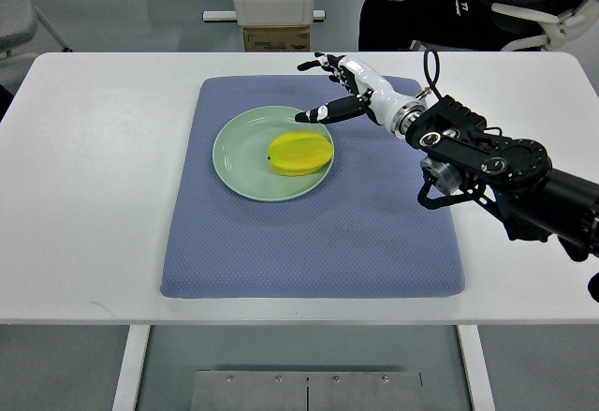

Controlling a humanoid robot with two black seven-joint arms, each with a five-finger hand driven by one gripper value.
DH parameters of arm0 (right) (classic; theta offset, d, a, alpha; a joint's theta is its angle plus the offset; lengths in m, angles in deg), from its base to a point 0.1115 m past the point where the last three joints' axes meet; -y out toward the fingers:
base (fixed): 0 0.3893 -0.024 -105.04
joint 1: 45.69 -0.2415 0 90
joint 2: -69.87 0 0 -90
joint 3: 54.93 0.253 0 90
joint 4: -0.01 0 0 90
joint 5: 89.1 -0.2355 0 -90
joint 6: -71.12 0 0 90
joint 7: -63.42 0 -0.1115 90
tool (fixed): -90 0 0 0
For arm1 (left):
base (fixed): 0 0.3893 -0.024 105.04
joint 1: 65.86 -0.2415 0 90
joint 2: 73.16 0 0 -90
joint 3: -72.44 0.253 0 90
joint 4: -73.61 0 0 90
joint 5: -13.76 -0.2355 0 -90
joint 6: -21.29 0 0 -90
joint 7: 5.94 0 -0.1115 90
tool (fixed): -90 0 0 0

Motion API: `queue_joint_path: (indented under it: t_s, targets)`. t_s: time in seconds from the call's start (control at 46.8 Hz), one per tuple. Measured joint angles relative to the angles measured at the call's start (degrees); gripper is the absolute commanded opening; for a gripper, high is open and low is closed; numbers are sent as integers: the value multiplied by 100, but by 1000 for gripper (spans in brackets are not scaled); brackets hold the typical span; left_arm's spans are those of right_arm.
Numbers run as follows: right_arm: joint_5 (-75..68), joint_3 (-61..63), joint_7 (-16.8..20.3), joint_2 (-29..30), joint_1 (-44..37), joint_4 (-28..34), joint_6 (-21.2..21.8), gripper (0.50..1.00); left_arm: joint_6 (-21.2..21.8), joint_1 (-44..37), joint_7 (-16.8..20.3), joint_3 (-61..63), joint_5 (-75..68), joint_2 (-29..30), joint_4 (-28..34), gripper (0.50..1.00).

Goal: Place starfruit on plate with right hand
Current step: 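Open the right hand and withdraw it away from the plate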

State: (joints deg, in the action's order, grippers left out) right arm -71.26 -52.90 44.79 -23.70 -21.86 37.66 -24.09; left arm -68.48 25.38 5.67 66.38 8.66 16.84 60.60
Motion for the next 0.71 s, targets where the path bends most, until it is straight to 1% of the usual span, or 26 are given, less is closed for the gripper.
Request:
queue_joint_path:
  t_s: [0.214, 0.299, 0.385, 0.534, 0.705]
  targets:
    - [-7, 124, -14, -279, 32, -12, 2, 1000, 0, -1, 0, 1, -1, 0, 0, 1000]
    - [-33, 292, -3, -381, 188, -7, 17, 1000, 1, -1, 0, 1, -1, 0, 0, 1000]
    - [-300, 799, 29, -416, 390, -14, 20, 1000, 2, 0, 1, -1, -1, 0, 0, 1000]
    - [-928, 1757, 341, -445, 800, -176, 30, 1000, 3, 0, 1, 1, -1, 0, 0, 1000]
    - [-1105, 2293, 393, -504, 1088, -475, 65, 1000, 2, -1, 0, 1, 0, 0, 0, 1000]
